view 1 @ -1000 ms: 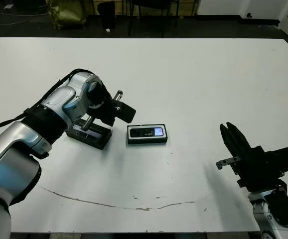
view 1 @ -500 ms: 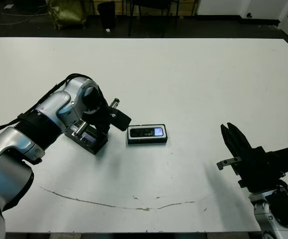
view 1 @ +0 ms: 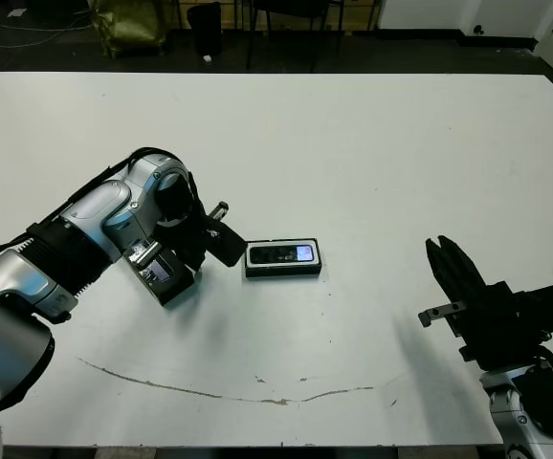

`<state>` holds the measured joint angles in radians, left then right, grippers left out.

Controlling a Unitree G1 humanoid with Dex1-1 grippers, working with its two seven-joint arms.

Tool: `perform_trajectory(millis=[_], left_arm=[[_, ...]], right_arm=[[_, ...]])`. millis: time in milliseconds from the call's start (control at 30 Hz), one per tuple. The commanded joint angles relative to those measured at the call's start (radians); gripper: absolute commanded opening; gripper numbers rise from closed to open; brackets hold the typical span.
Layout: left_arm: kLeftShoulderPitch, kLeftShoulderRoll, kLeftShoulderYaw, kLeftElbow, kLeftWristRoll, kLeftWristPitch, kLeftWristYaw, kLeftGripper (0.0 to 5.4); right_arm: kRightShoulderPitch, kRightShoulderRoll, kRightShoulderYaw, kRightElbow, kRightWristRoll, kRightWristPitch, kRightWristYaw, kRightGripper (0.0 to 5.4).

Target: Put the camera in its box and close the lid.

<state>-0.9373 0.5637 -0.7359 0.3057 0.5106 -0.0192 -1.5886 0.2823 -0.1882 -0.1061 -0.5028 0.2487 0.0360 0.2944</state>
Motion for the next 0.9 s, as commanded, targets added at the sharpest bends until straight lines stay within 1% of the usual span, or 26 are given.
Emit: perform_trajectory(millis=[33,100,200,300,333,433,533,600,667,700,833,867,900], left_arm=[[0.030,0.044,-0.036,-0.027,-0.012,0.007,-0.026,0.00],[0.039,0.061,-0.043,-0.054,-0.026,0.020,-0.026,0.00],[0.059,0.094,-0.046,-0.109,-0.040,0.032,-0.026,0.00],[0.079,0.123,-0.041,-0.147,-0.048,0.028,-0.026,0.00],[0.084,0.132,-0.041,-0.159,-0.051,0.033,-0.026,0.00],[0.093,0.159,-0.047,-0.188,-0.062,0.044,-0.026,0.00],[0.096,0.181,-0.057,-0.205,-0.059,0.034,-0.026,0.00],[0.096,0.191,-0.065,-0.208,-0.053,0.044,-0.026,0.00],[0.096,0.201,-0.070,-0.218,-0.053,0.055,-0.026,0.00],[0.100,0.207,-0.068,-0.225,-0.058,0.061,-0.026,0.00],[0.096,0.227,-0.079,-0.224,-0.081,0.072,-0.026,0.00],[0.094,0.231,-0.084,-0.220,-0.084,0.077,-0.026,0.00],[0.092,0.237,-0.088,-0.215,-0.091,0.086,-0.026,0.00]], right_arm=[[0.012,-0.005,-0.012,-0.004,0.002,0.019,-0.015,0.01],[0.010,-0.008,-0.016,-0.001,0.014,0.022,-0.013,0.01],[0.004,-0.014,-0.021,0.015,0.023,0.005,0.000,0.01],[0.006,-0.010,-0.023,0.004,0.030,0.023,-0.012,0.01],[0.008,-0.012,-0.022,-0.009,0.028,0.040,-0.020,0.01],[0.003,-0.015,-0.024,0.001,0.031,0.025,-0.013,0.01],[-0.001,-0.018,-0.027,0.011,0.036,0.018,-0.005,0.01],[-0.002,-0.020,-0.028,0.011,0.033,0.022,-0.007,0.01],[-0.006,-0.017,-0.029,0.023,0.037,0.007,-0.002,0.01],[-0.005,-0.019,-0.030,0.020,0.038,0.020,-0.006,0.01],[-0.002,-0.024,-0.032,0.009,0.034,0.034,-0.011,0.01],[0.000,-0.024,-0.033,0.007,0.032,0.032,-0.012,0.01],[-0.001,-0.023,-0.034,0.017,0.033,0.015,-0.006,0.01]])
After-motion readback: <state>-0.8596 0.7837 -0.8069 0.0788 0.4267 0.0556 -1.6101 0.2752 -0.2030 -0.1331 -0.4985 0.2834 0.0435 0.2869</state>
